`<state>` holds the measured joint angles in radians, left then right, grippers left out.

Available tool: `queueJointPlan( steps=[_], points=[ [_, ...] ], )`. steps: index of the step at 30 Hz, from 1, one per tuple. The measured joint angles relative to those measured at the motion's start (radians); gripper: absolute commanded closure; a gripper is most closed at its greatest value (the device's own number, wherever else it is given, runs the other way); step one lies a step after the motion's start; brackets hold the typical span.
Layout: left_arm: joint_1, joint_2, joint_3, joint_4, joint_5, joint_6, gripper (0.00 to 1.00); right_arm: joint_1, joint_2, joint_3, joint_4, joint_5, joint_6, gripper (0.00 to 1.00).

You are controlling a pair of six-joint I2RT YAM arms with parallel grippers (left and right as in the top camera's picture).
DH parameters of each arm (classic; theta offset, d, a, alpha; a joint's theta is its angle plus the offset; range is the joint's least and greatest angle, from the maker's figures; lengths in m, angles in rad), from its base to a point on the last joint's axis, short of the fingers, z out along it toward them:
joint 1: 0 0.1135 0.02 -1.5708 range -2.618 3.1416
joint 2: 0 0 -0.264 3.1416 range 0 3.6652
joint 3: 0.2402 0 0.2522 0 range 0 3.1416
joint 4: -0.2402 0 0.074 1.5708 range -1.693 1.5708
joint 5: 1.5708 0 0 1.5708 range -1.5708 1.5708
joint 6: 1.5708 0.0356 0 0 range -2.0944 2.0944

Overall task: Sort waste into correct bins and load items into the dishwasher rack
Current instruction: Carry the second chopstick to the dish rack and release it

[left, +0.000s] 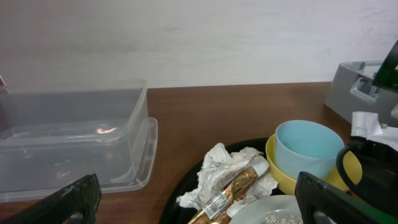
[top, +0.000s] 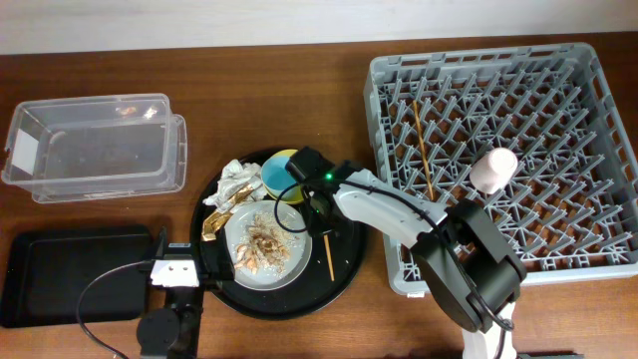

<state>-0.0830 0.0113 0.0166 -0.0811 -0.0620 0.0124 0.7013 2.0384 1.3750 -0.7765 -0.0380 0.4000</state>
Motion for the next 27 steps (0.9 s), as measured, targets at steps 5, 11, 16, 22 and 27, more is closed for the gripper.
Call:
queueJointPlan(
  steps=[5, 11, 16, 22, 27],
  points=[
    [0.0, 0.0, 0.0, 0.0, 0.0, 0.0, 0.01, 0.0, -0.008, -0.011, 0.006, 0.015, 0.023, 0.96],
    [0.0, 0.0, 0.0, 0.0, 0.0, 0.0, 0.01, -0.037, -0.022, 0.071, -0.131, 0.013, 0.016, 0.96],
    [0.0, 0.0, 0.0, 0.0, 0.0, 0.0, 0.01, -0.263, -0.111, 0.286, -0.314, 0.016, -0.074, 0.96],
    [0.0, 0.0, 0.0, 0.0, 0.0, 0.0, 0.0, -0.539, -0.124, 0.426, -0.367, 0.014, -0.23, 0.95],
    [0.0, 0.0, 0.0, 0.0, 0.0, 0.0, 0.01, -0.655, -0.124, 0.426, -0.327, -0.047, -0.377, 0.94]
  ],
)
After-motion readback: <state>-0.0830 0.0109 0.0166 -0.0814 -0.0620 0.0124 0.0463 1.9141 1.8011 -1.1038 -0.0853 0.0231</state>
